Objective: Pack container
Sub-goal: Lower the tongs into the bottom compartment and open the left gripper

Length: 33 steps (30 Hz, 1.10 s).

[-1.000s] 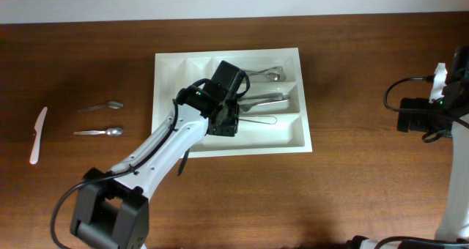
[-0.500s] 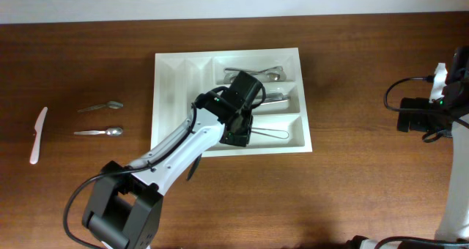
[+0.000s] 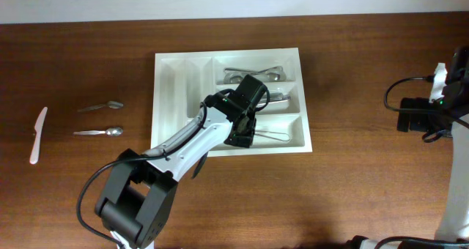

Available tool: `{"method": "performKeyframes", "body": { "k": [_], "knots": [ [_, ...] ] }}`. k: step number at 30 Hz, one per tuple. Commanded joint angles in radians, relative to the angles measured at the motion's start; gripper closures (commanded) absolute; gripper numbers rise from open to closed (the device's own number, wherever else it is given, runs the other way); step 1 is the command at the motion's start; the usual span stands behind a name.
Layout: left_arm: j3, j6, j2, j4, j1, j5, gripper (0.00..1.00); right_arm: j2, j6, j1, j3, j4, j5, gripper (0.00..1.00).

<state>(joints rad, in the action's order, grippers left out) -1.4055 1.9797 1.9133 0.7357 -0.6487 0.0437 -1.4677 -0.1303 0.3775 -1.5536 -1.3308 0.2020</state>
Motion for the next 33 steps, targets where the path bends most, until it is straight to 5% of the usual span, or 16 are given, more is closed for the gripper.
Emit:
{"method": "performKeyframes", "body": {
  "k": [1,33],
  "knots": [
    [-0.016,0.011,0.013,-0.029,-0.003,-0.017,0.98,0.019,0.008,0.005,0.000,0.000,0.016,0.01],
    [-0.016,0.011,0.017,-0.025,-0.010,-0.007,0.98,0.019,0.008,0.005,0.000,0.000,0.016,0.01]
  ]
}}
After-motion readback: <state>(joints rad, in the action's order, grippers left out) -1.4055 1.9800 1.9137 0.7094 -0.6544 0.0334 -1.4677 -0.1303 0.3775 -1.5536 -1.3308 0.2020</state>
